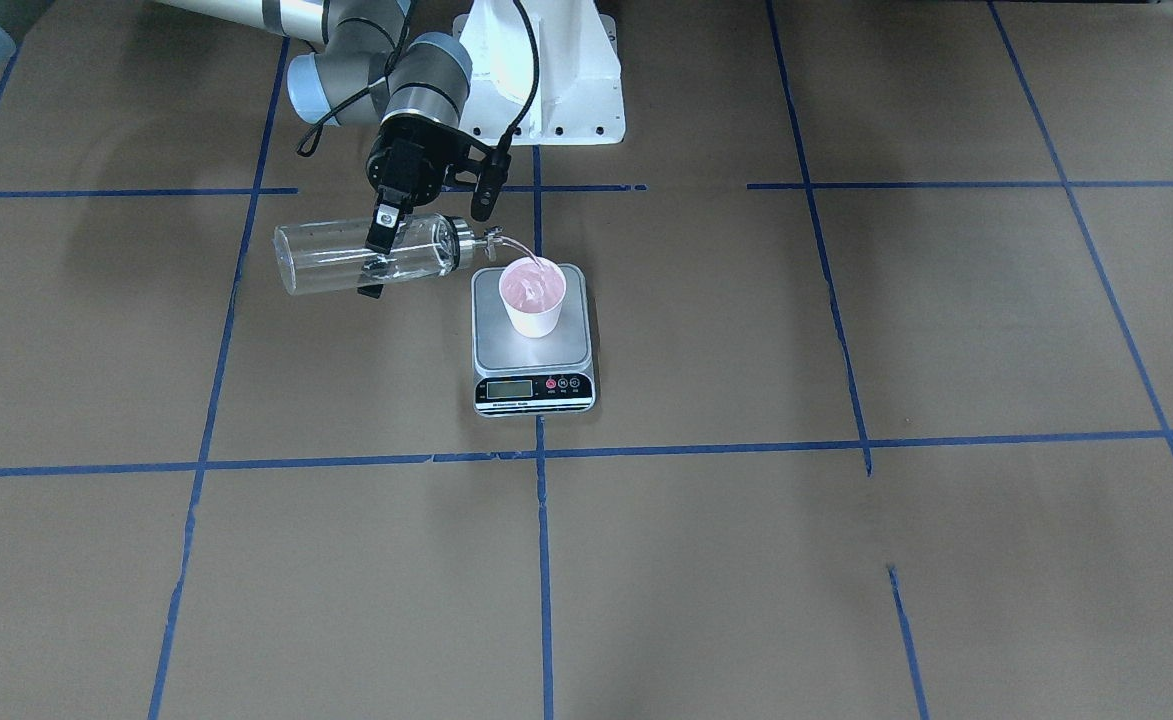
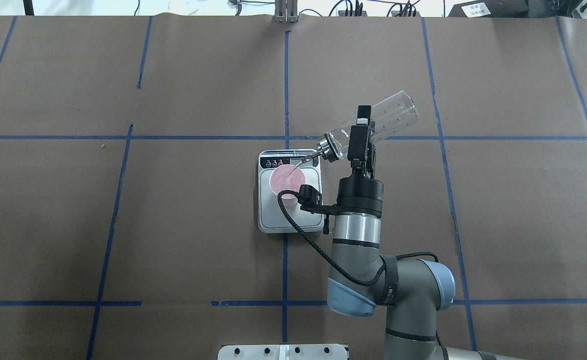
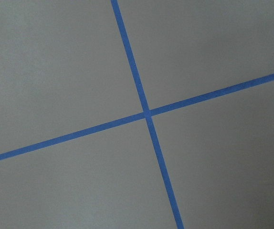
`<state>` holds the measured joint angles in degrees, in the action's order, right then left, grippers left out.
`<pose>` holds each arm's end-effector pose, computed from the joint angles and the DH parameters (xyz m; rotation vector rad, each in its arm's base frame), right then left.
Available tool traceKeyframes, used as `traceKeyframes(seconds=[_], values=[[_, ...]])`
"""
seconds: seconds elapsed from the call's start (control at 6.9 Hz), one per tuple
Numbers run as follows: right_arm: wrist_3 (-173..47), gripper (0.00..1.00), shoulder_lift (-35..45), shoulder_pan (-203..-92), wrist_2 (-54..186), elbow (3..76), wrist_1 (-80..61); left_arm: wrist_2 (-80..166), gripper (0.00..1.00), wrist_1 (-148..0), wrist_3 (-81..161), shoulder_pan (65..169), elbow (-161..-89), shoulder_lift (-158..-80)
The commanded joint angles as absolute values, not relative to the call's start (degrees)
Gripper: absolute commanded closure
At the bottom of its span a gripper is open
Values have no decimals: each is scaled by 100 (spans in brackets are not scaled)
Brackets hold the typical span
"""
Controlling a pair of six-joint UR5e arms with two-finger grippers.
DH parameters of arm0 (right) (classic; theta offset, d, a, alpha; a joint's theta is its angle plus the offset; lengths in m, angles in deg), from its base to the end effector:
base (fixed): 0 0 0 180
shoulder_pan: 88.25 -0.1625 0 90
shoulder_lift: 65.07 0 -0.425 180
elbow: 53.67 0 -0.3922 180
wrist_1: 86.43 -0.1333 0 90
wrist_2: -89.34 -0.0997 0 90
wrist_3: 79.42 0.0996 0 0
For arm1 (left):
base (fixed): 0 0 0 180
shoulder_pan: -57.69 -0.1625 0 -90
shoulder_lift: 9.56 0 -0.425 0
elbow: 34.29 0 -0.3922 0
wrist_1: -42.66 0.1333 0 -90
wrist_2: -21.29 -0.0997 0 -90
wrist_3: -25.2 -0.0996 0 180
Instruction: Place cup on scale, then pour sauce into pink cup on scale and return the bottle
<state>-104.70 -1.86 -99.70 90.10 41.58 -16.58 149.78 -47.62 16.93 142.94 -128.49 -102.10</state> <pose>-0.5262 -0.3442 0.2542 1.2859 0.9891 -0.6932 -0.0283 -0.5209 0.6062 0.1388 0.6689 0.2595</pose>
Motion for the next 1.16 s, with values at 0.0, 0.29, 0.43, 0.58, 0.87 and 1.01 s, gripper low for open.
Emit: traceKeyframes(seconds=[0.0, 0.29, 0.43, 0.58, 0.87, 1.01], values=[[-9949, 100, -153, -9968, 8830, 4126, -1770, 14978, 0, -4752, 1694, 14312, -12860, -10228], [-9412, 100, -162, -9959, 8646, 4020, -1770, 14978, 0, -4638, 1694, 14312, -12877, -10237], [-8975, 100, -162, -9959, 8479, 4011, -1770, 14978, 0, -4637, 1694, 14321, -12886, -10246], [-8727, 100, -188, -9959, 8260, 4037, -1770, 14978, 0, -4637, 1694, 14321, -12886, -10246], [-7886, 100, -214, -9968, 7778, 4143, -1779, 14978, 0, -4559, 1694, 14356, -12939, -10255], [-7454, 100, -214, -9968, 7661, 4187, -1779, 14978, 0, -4558, 1702, 14365, -12939, -10281]])
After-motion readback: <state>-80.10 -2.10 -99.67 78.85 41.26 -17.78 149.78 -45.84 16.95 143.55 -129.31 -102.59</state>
